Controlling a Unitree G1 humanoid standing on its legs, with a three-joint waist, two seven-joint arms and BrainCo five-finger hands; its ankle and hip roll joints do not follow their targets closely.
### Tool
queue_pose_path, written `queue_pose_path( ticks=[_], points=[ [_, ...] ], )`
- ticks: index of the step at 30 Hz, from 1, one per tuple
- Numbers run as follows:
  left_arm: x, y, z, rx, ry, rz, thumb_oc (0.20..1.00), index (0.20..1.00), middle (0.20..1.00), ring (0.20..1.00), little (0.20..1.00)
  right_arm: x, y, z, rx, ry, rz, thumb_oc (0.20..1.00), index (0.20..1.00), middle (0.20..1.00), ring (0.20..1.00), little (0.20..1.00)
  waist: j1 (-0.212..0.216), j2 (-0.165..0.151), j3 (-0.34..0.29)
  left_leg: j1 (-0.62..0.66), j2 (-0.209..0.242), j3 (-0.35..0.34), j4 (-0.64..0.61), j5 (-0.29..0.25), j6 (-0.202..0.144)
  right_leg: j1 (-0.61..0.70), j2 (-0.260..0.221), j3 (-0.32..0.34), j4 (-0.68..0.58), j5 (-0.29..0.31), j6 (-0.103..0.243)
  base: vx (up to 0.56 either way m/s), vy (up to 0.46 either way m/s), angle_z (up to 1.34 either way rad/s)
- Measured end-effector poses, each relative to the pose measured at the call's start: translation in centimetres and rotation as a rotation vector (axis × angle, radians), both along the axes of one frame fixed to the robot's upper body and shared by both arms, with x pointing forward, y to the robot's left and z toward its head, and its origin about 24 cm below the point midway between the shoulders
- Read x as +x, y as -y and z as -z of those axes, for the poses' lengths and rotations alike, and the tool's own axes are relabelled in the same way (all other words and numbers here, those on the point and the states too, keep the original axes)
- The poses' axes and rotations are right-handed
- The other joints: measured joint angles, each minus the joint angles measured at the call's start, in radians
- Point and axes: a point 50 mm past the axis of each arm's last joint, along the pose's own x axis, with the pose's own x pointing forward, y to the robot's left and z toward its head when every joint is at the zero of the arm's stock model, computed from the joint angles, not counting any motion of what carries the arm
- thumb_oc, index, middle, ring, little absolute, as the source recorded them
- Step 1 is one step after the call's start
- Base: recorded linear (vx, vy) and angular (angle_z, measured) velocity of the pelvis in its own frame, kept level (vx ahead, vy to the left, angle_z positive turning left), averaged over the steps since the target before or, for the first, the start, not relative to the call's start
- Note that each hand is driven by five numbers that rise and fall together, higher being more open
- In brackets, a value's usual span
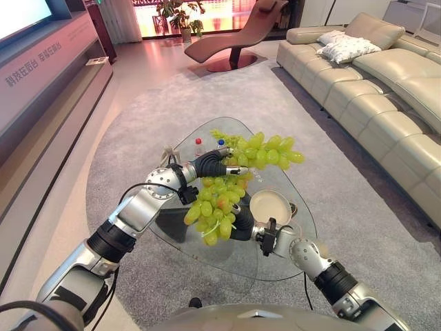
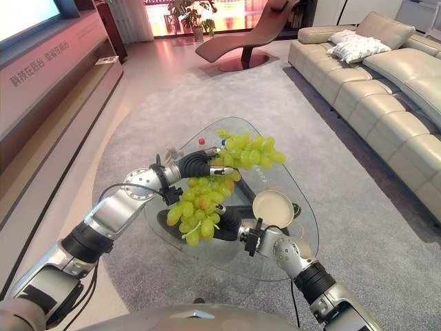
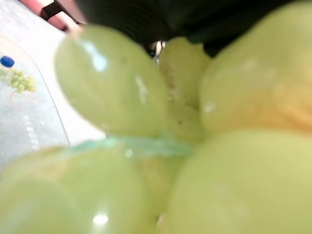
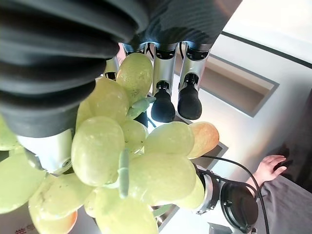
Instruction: Pick up fruits into the plate
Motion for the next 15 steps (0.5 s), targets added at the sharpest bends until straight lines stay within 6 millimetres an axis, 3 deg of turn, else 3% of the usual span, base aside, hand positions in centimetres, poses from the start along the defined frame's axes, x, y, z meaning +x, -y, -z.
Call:
queue_pose_path(
  ticks=[12,14,15],
  points=[
    [0.19,0.08,0.58,-0.007,-0.025,-0.012,0.200,0.200,0.200,0.200,0.200,-0.18,0.04,0.51,0.005,-0.010,0.025,0.200,0.200,0.200,0.200,0.200,0.000,0.001,-0.003,-0.001,0.000,0.000,0.000,0.000,0.000,-0.001,0.000,0.000,0.000,-0.002,-0.003,0.00,0.000,0.00],
    [0.22,0.07,0.78,-0.009,-0.033,-0.017,1.000,1.000,1.000,1.000,1.000,-0.09,0.21,0.62,-0.012,0.004,0.031,0.200,0.200,0.200,0.200,0.200,0.000,0.001,-0.003,-0.001,0.000,0.000,0.000,0.000,0.000,-0.001,0.000,0.000,0.000,-0.002,-0.003,0.00,0.000,0.00],
    [0.19,0.05,0.87,-0.011,-0.037,-0.019,1.000,1.000,1.000,1.000,1.000,-0.05,0.36,0.75,-0.026,0.013,0.037,0.200,0.200,0.200,0.200,0.200,0.000,0.001,-0.003,-0.001,0.000,0.000,0.000,-0.001,0.000,-0.002,0.000,0.000,0.000,-0.002,-0.003,0.00,0.000,0.00]
  ],
)
